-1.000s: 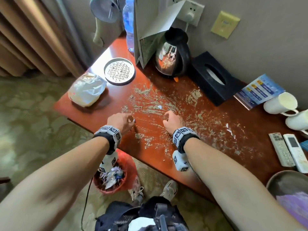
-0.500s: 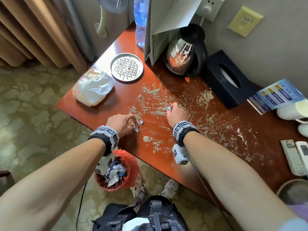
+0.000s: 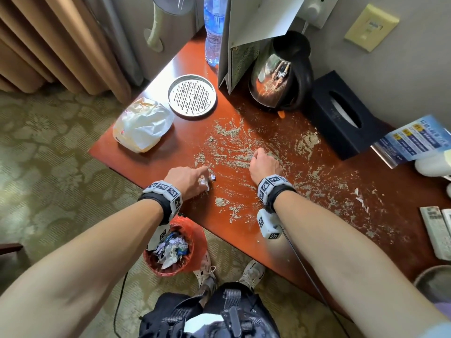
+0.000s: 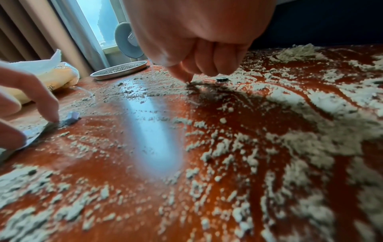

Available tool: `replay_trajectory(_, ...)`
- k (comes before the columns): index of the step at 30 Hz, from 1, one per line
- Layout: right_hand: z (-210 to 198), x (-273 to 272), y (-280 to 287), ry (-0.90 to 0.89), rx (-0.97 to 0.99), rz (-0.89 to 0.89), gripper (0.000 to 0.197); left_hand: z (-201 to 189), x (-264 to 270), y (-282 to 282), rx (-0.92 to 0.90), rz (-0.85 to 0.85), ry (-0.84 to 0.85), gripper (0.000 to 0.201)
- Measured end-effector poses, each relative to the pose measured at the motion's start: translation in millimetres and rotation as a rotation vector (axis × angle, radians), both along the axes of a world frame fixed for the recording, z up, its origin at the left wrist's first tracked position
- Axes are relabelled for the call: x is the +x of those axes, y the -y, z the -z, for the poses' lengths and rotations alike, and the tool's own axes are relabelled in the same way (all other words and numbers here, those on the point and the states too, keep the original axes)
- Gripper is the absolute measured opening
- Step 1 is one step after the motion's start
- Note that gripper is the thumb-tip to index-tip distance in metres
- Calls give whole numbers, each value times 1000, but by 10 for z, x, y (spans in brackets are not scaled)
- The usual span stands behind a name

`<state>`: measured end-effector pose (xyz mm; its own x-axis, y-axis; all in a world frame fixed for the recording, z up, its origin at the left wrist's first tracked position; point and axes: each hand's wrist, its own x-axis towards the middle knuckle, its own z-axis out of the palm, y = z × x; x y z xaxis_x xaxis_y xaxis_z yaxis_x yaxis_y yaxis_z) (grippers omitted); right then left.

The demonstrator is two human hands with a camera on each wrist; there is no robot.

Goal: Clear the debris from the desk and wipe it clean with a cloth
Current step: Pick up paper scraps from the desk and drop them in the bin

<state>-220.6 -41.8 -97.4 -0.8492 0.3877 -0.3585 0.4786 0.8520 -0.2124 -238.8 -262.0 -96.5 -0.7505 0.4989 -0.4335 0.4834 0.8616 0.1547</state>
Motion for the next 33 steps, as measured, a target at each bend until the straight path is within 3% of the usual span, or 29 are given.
replay_trajectory(13,-98,291,274,2,-162,-133,10,22,15,-48,-6,-73,66,17)
replay_trajectory(20,-178,485,445,66,-175,-200,12,-40,99,-87,-27,-94,72,22)
replay_trajectory(26,-292,645,553,76,-175,-284,13,-171,372,79,34,-212,53,26)
replay_trajectory(33,-373,857,913,59,-208,-426,25,-334,872,454,110,-486,60,21)
